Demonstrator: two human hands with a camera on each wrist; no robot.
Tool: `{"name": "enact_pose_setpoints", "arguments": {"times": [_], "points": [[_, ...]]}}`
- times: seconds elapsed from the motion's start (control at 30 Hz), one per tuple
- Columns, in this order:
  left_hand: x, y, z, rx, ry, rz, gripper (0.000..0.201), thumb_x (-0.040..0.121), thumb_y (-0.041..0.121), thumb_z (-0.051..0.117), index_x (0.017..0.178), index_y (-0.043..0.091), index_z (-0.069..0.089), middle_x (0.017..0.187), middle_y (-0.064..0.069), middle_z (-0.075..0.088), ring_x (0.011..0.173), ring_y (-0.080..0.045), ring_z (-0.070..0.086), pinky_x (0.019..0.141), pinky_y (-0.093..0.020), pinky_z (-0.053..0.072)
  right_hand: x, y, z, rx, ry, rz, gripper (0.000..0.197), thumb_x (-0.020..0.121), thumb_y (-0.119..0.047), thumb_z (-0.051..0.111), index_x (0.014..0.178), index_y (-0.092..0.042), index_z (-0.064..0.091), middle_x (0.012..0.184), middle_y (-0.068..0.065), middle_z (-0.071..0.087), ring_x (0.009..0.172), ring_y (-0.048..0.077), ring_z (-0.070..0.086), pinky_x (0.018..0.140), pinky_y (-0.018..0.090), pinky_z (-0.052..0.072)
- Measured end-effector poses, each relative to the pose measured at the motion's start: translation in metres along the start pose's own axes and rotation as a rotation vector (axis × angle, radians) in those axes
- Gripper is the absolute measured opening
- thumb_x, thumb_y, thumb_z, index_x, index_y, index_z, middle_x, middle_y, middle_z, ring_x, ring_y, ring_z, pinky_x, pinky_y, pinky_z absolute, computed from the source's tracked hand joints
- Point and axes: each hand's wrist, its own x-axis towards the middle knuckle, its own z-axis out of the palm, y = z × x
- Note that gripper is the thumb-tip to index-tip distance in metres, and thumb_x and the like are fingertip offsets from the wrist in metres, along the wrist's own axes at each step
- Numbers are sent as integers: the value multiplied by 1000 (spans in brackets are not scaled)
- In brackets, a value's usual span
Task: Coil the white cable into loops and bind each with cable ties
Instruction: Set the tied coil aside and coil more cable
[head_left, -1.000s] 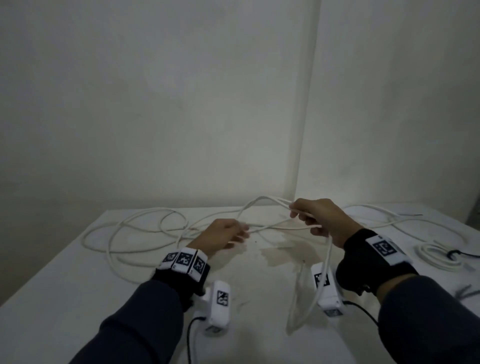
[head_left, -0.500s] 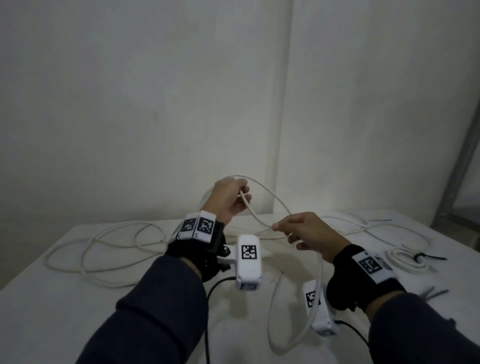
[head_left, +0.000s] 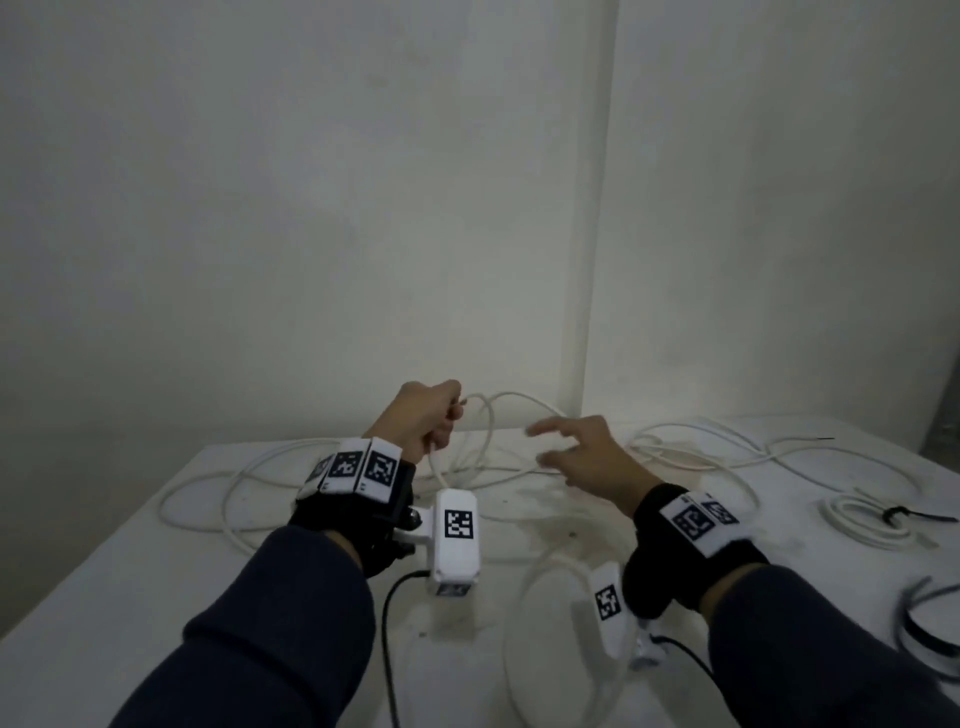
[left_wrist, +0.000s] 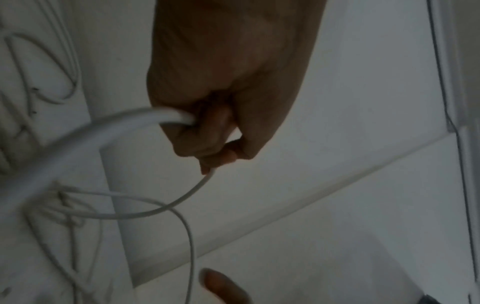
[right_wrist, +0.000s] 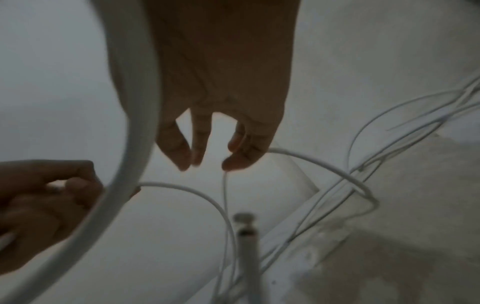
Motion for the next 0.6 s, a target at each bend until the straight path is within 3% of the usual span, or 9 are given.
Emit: {"name": "enact_pose_setpoints", "arguments": {"times": [0.07,0.13,0.2,0.27,0.33,0.4,0.5,0.6], "points": [[-5,2,-15,46,-33,-46,16,89,8,41,79,3,53,51,2,36,31,-6,21,31,-12,16,7,-8,6,168,167,35,29,87,-8,61,108,-24,49,109,12,48,89,26,56,63,28,47],[-10,3,-30,95,-69,-70,20,92,9,42,83,3,59,47,5,29,31,-5,19,30,-14,14,14,-15,7,272,149,119,41,89,-8,58,118,-28,37,95,10,53,75,23,57,56,28,48],[-13,3,-46,30,-80,-8,19,96,9,44,89,5,62,43,8,28,31,-4,20,29,-15,14,17,-17,9,237,40,235,52,93,-12,55,133,-34,30,105,11,56,73,22,58,55,27,50],[-15,4,-61,-177,-117,80,19,99,13,42,94,8,60,43,10,25,31,-2,19,27,-14,14,18,-17,14,167,-50,334,55,96,-19,52,144,-31,28,117,10,53,76,22,58,57,26,49],[-18,7,-75,-398,-174,177,21,100,20,40,98,11,58,44,10,26,32,0,19,28,-13,13,17,-17,21,131,-107,367,53,97,-30,51,146,-26,30,117,7,52,81,24,60,63,26,50],[-21,10,-84,-549,-208,299,23,101,25,37,102,15,57,47,9,32,35,0,23,32,-13,16,11,-22,27,168,-206,371,49,96,-44,50,138,-22,45,108,7,57,83,25,63,74,29,47],[-23,18,-89,-651,-161,420,25,102,29,35,105,20,58,52,8,41,39,-1,30,38,-13,25,2,-30,32,278,-553,418,62,88,-65,45,119,-16,64,103,11,68,92,27,67,81,34,46],[-25,25,-93,-745,-30,425,22,102,28,38,101,21,59,51,8,44,38,-2,32,41,-13,28,-12,-41,36,288,-758,413,62,92,-61,42,124,-11,62,105,11,68,97,24,67,79,32,52]]}}
